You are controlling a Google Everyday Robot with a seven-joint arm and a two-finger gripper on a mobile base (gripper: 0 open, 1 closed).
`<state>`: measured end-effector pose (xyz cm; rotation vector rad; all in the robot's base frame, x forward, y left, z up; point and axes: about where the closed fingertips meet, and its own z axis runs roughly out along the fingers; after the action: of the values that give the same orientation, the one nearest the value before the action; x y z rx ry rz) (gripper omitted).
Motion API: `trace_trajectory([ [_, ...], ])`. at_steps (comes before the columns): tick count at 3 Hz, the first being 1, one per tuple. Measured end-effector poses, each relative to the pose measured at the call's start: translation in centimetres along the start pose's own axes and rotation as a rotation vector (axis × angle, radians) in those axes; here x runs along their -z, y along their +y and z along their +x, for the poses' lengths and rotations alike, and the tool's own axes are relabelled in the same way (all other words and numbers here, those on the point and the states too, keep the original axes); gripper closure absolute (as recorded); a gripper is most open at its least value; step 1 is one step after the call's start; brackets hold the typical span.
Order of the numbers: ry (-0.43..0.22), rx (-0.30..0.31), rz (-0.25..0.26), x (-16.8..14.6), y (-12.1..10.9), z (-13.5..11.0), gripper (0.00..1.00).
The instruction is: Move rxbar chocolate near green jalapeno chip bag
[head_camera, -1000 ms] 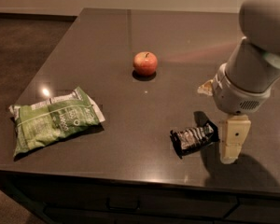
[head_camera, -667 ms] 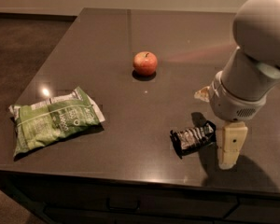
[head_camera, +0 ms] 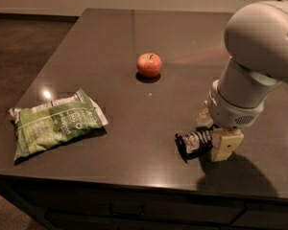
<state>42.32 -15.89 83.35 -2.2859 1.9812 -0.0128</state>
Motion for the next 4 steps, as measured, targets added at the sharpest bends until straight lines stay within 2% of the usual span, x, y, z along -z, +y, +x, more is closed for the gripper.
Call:
trace_trajectory([
  [1,-0.007,-0.002,-0.03,-0.2,-0.3,-0.4,0.64],
  [2,-0.007,-0.002,-0.03,-0.1,-0.3,-0.5,0.88],
  [3,-0.008,-0.002,-0.03,-0.1,-0.3,-0.5,1.0],
  [4,-0.068,-0.006,-0.031,1.5,-1.8,-4.2,1.0],
])
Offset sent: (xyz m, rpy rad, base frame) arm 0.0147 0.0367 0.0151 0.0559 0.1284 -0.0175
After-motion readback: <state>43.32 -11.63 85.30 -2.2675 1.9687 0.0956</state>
